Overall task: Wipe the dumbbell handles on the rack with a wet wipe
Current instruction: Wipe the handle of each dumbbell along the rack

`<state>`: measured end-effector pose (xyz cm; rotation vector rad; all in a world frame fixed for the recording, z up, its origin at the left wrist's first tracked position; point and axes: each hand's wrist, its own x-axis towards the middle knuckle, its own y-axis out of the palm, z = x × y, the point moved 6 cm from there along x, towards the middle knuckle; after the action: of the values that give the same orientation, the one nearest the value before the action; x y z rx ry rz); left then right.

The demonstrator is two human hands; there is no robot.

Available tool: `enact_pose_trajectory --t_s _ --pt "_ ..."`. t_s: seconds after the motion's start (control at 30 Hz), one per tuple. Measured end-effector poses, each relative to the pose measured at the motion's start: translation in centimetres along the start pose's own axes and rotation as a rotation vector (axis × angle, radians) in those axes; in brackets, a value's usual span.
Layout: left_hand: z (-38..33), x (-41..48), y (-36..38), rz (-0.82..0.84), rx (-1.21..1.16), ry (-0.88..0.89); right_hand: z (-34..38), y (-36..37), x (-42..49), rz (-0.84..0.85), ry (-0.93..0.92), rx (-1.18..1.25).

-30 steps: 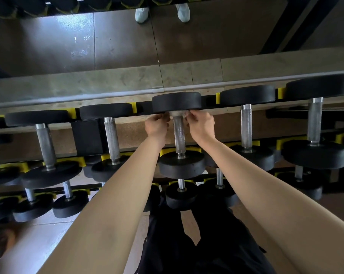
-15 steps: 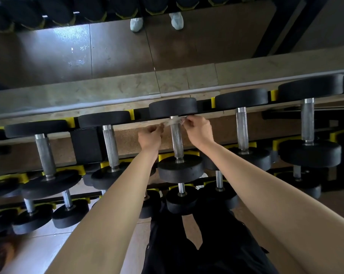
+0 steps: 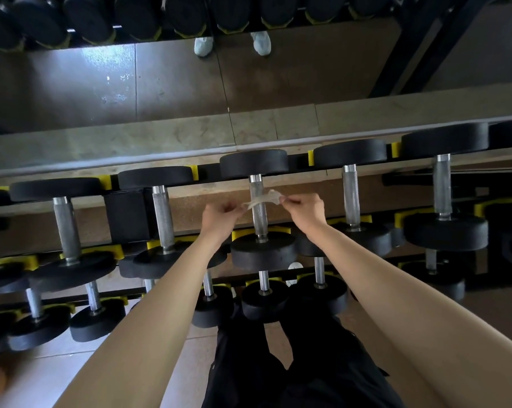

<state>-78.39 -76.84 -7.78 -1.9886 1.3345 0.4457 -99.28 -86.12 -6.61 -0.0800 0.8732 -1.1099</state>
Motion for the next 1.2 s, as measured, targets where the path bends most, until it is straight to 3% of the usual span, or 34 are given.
enact_pose_trajectory --t_s 0.1,0.2,0.37,0.5,0.7,0.77,0.97,1.13,1.2 --pt "-0.1 -0.8 0.1 -0.009 0.086 0.02 -1.0 -0.7 -0.7 -0.05 0.082 0.106" --pt "1.2 -0.8 -0.8 -0.074 0.249 -0.034 -0.5 0.6 -1.9 0.047 0.095 0.096" --pt "2.3 -1.4 -0.1 0.14 0.299 -0.035 -1.9 0.4 -2.6 0.111 0.201 0.059" --pt "2.1 -2.3 0.7 0.213 0.411 0.012 -2.2 0.0 -2.6 0.097 0.193 -0.156" --pt "2.1 -2.5 -0.9 -0.037 0.676 -0.074 -1.5 2.1 -3.6 0.18 0.185 -0.173" --pt "2.0 -2.4 -0.4 -0.036 0.661 -0.089 -1.6 1.9 -3.5 0.168 0.179 -0.189" --pt "1.7 -2.8 2.3 0.206 0.385 -0.043 -1.9 -0.5 -2.7 0.003 0.115 -0.388" --pt "2.9 -2.4 0.0 -0.001 0.601 -0.089 -0.9 2.2 -3.4 0.122 0.034 -0.323" --pt "3.0 -2.3 -0.1 -0.005 0.584 -0.098 -1.1 2.5 -3.5 0.126 0.031 -0.322"
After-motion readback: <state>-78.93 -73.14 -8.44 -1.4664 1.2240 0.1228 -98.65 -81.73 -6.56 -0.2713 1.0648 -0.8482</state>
